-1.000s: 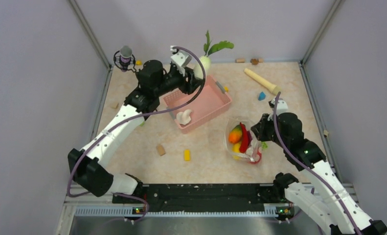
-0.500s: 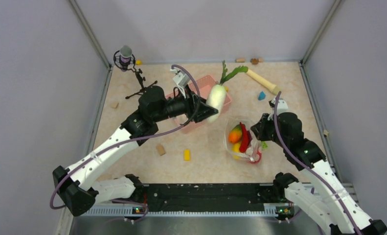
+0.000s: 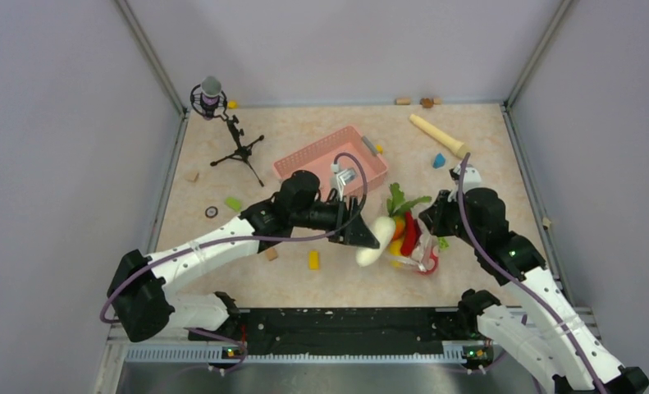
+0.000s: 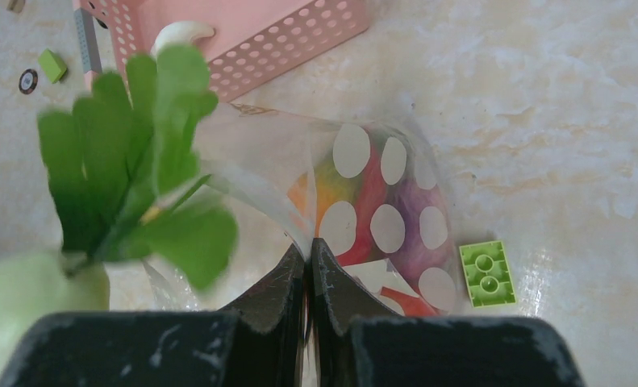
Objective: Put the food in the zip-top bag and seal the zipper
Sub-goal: Place the fake vegetable in the zipper food storage bag.
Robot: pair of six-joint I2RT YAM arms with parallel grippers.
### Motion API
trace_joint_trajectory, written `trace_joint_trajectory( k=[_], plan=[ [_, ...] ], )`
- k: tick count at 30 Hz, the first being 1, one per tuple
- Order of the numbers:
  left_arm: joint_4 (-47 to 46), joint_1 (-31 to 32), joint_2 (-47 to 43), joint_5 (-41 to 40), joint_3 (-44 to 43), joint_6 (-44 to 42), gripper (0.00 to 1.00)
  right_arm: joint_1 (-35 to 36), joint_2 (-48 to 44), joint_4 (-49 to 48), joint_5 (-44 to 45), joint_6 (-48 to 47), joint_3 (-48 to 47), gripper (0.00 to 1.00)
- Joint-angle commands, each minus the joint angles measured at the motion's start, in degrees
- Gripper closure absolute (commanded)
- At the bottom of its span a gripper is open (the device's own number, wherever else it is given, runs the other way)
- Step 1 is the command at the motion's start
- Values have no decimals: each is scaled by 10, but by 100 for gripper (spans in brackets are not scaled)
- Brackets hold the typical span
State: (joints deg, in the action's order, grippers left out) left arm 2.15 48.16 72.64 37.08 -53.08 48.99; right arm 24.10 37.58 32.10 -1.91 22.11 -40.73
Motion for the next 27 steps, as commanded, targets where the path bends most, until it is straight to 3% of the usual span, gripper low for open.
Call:
trace_joint_trajectory(
  k=[1, 7, 10, 19, 23, 27],
  plan=[
    [59, 54, -7, 26, -39, -11, 100, -1, 0, -29, -7, -1, -1, 95],
    [111, 84, -14, 30, -46, -31, 100, -2, -6, -29, -8, -1, 0, 95],
    [134, 85, -7, -5, -54, -21, 100, -1, -7, -30, -9, 0, 1, 95],
    [230, 82, 100, -68, -183, -37, 100, -1, -9, -33, -38, -7, 3, 95],
    [315, 74, 162, -104, -258, -44, 100, -1, -9, -37, -52, -8, 4, 95],
    [316, 72, 179, -181, -282, -36, 100, -1, -9, -38, -63, -10, 5, 95]
  ],
)
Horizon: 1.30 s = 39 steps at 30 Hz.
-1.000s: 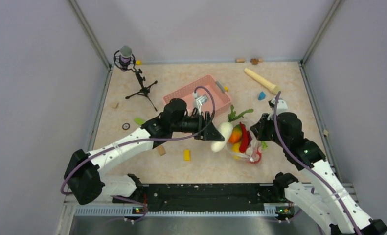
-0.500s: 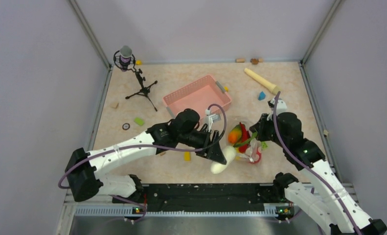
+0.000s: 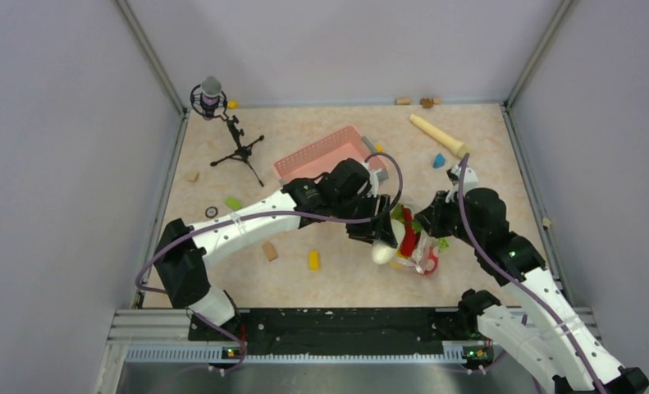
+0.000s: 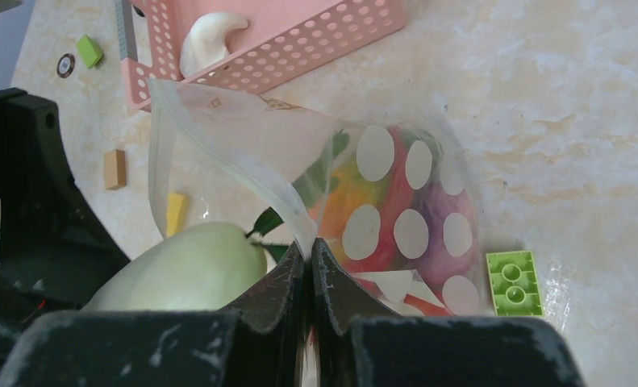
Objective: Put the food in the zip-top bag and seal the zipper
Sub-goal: Place the fake vegetable in the zipper food storage bag.
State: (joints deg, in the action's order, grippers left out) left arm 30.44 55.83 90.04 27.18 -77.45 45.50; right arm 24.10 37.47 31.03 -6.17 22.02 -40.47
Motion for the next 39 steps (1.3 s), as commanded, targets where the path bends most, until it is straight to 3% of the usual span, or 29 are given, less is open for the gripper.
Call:
trace_joint_trajectory(
  k=[1, 7, 14, 22, 25, 28, 30, 33, 39],
  plan=[
    [34, -5, 7, -108, -42, 6, 100, -2, -9, -29, -24, -9, 3, 95],
    [-60, -5, -2, -225, -4, 70, 100, -1, -7, -38, -53, -11, 7, 95],
    [-169, -2, 17, -259, 26, 123, 100, -1, -6, -43, -62, -13, 8, 95],
    [-194, 34, 36, -377, 21, 135, 100, -2, -5, -45, -63, -14, 10, 95],
    [-183, 46, 39, -405, 21, 134, 79, -2, -4, -46, -62, -14, 10, 95],
    [-182, 57, 43, -420, 21, 124, 45, -1, -4, -46, -61, -14, 10, 95],
    [-170, 63, 48, -423, 8, 112, 32, -2, -3, -46, -59, -14, 9, 95],
    [-160, 73, 50, -423, -5, 89, 23, -2, -4, -46, -58, -14, 10, 95],
    [-150, 89, 38, -420, -15, 51, 17, -2, -5, -46, -52, -13, 10, 95]
  ],
)
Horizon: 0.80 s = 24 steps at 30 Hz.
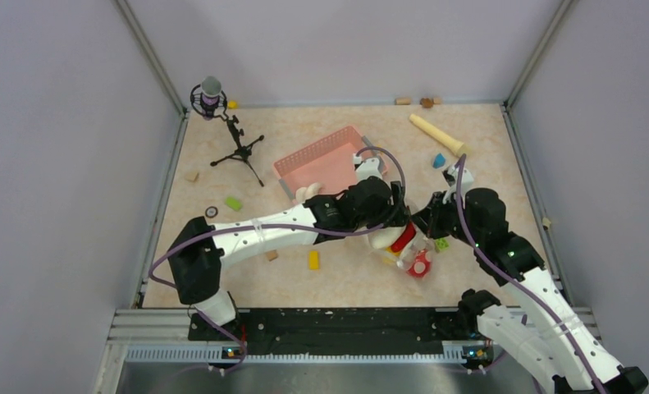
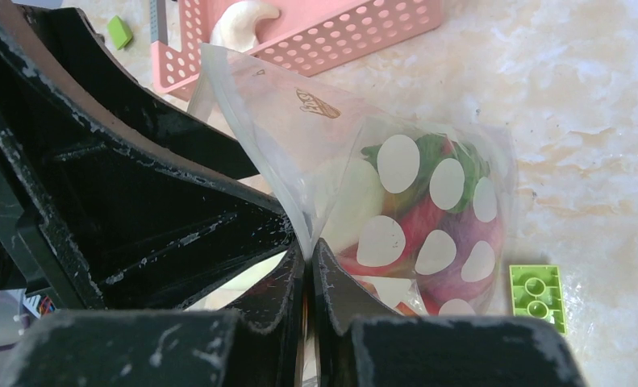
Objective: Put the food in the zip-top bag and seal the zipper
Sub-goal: Place the fake vegetable in the zipper food storage bag.
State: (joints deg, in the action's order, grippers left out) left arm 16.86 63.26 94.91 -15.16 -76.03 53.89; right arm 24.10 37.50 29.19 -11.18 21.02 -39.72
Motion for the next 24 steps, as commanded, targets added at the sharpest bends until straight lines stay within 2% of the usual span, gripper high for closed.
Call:
trace_joint_trajectory(
  k=[1, 11, 18, 24],
  plan=[
    [-12, 16, -14, 5, -28, -37, 17, -2, -6, -27, -2, -4, 3, 95],
    [-8, 17, -91, 72, 9, -117, 14, -1, -7, -28, -1, -3, 3, 95],
    [4, 16, -185, -64, 105, -96, 14, -2, -7, -27, -3, -3, 3, 95],
    [37, 16, -190, -130, 125, -68, 18, -1, -6, -28, -4, -3, 3, 95]
  ],
)
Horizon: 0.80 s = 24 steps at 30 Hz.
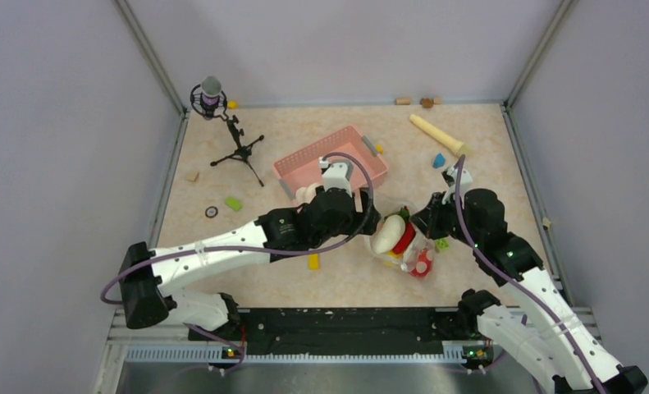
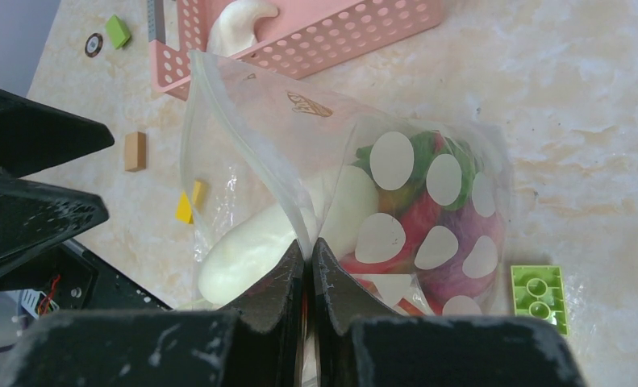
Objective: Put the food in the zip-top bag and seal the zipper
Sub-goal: Place the fake vegetable in the zipper food storage bag.
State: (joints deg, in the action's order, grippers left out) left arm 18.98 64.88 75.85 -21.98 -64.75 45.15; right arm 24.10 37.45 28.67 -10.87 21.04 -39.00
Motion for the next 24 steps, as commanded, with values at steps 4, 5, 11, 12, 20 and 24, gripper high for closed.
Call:
trace_joint_trajectory(
  k=[4, 5, 11, 12, 20, 24],
  plan=[
    [14, 0, 34, -56, 11, 46, 28, -1, -5, -23, -7, -4, -4, 95],
    [12, 0, 46, -53, 7, 45, 31, -2, -5, -23, -8, -3, -4, 95],
    [33, 0, 112, -62, -30, 52, 45, -2, -5, -23, -9, -3, -3, 95],
    [36, -1, 120, -59, -39, 50, 48, -2, -5, -22, -9, -3, -3, 95],
    [43, -2, 145, -46, -55, 47, 98, -2, -5, -22, -10, -3, -3, 95],
    [47, -2, 125, -35, -53, 43, 100, -2, -5, -22, -11, -3, -3, 95]
  ],
)
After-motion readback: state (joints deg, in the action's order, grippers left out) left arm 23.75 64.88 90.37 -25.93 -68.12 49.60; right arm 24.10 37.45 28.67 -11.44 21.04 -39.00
